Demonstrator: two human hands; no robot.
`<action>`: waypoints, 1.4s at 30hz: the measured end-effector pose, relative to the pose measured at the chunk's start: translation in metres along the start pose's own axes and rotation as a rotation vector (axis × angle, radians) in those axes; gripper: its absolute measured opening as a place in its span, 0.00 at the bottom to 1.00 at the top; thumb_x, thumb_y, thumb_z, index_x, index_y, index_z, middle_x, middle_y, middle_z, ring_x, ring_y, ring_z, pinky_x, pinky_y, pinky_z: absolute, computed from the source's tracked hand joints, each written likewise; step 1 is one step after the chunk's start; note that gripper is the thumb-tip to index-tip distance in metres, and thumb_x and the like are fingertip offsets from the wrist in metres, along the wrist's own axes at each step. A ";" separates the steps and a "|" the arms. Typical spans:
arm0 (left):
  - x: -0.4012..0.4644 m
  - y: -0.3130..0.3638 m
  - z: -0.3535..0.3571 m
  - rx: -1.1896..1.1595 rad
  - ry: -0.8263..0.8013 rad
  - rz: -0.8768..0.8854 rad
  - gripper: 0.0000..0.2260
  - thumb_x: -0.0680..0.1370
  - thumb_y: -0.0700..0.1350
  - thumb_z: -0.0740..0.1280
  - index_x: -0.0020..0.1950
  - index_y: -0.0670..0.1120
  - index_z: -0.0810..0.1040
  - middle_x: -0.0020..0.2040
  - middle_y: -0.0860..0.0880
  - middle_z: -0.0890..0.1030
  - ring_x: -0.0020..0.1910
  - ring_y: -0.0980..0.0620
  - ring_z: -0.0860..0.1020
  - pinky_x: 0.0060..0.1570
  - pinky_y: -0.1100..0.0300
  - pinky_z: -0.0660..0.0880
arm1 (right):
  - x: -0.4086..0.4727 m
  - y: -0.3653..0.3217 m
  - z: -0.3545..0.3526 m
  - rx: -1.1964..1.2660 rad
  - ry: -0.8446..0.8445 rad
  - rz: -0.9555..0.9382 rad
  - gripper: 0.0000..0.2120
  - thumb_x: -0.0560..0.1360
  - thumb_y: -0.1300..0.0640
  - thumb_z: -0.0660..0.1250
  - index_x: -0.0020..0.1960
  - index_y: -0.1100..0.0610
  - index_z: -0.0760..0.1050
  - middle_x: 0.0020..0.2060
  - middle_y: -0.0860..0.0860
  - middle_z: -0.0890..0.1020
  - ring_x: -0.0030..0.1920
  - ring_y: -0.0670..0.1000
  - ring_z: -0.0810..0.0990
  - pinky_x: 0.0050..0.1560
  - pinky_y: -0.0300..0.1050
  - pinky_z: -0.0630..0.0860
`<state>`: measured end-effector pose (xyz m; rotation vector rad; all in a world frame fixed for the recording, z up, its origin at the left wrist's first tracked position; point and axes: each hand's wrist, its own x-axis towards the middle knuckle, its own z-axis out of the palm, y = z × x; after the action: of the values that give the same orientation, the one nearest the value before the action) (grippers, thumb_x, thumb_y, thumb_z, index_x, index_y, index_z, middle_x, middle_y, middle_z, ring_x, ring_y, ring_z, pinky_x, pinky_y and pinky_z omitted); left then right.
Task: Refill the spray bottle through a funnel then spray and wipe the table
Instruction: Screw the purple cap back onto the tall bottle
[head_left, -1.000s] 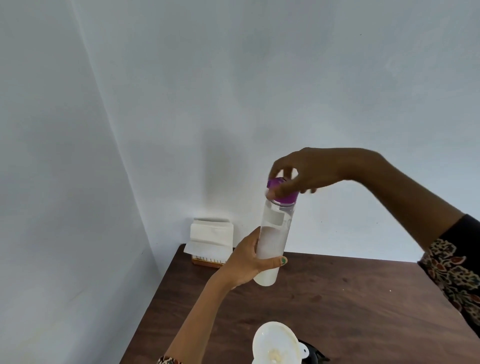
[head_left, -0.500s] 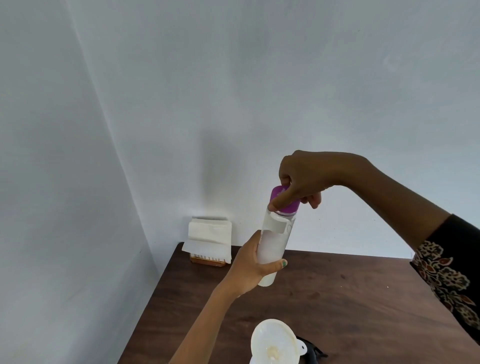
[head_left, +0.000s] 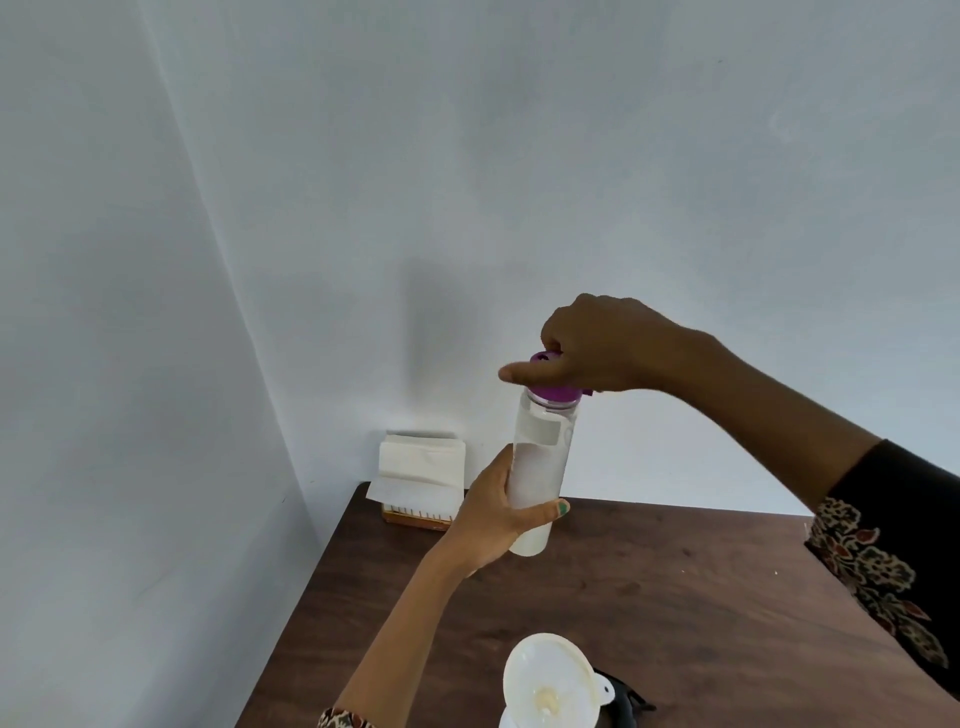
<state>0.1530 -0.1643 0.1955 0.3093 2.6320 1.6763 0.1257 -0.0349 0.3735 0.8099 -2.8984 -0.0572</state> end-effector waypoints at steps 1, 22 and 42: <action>0.000 -0.001 0.000 0.009 -0.010 -0.004 0.25 0.72 0.49 0.72 0.61 0.57 0.59 0.59 0.56 0.70 0.55 0.56 0.71 0.58 0.62 0.70 | 0.001 -0.002 0.002 -0.111 0.036 0.024 0.33 0.72 0.28 0.51 0.29 0.58 0.67 0.24 0.51 0.75 0.26 0.50 0.74 0.29 0.40 0.64; 0.000 -0.011 -0.003 -0.018 -0.008 -0.024 0.26 0.72 0.50 0.72 0.64 0.56 0.61 0.59 0.55 0.71 0.57 0.55 0.73 0.60 0.57 0.72 | 0.000 0.016 -0.017 0.365 -0.256 -0.237 0.22 0.73 0.51 0.70 0.66 0.41 0.71 0.62 0.40 0.72 0.57 0.45 0.74 0.56 0.42 0.76; -0.002 -0.008 0.002 -0.051 -0.028 -0.025 0.26 0.72 0.49 0.73 0.62 0.57 0.61 0.58 0.56 0.71 0.55 0.55 0.73 0.56 0.61 0.72 | 0.001 0.006 0.005 -0.043 0.005 0.076 0.33 0.74 0.31 0.47 0.34 0.57 0.72 0.31 0.51 0.77 0.35 0.51 0.76 0.38 0.44 0.68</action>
<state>0.1539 -0.1664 0.1879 0.2952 2.5575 1.7152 0.1212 -0.0301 0.3687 0.6911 -2.9095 -0.1096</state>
